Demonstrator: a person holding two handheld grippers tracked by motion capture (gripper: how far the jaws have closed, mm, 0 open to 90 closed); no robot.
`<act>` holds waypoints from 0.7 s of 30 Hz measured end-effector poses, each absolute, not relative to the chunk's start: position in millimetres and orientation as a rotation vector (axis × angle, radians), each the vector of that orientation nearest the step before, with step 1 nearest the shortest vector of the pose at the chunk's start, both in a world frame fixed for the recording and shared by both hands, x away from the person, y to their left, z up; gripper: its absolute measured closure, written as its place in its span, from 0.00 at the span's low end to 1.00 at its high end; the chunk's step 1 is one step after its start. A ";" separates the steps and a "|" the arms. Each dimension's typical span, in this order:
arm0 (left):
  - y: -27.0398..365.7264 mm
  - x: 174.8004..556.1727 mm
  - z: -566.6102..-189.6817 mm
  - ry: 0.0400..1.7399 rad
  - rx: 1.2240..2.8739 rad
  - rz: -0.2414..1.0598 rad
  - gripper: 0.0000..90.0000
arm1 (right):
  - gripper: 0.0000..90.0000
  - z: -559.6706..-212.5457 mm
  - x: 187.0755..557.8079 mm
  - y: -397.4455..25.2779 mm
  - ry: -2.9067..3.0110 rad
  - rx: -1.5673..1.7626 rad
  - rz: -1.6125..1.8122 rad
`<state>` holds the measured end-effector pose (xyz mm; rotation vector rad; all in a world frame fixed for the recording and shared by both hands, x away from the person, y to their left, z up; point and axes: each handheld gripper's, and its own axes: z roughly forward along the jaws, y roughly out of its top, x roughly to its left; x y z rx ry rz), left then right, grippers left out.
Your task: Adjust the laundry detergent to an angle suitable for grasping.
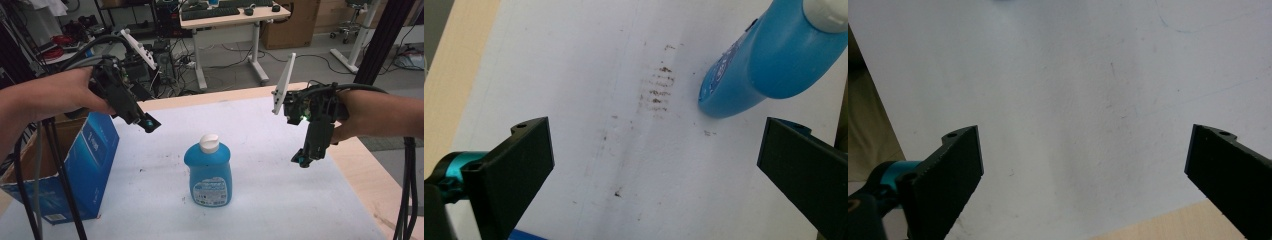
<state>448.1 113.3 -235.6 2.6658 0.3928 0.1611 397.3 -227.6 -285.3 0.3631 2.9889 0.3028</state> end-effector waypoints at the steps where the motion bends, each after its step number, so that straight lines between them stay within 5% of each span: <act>1: 114.6 449.6 -236.0 0.391 2.665 0.172 0.02 | 0.01 -284.8 397.7 -227.4 2.991 0.370 0.303; 11: 115.2 454.6 -247.8 0.271 2.705 0.259 0.03 | 0.01 -280.8 403.4 -227.3 2.990 0.374 0.314; 21: 116.2 456.0 -252.9 0.229 2.679 0.206 0.03 | 0.01 -279.7 406.7 -224.0 2.999 0.355 0.314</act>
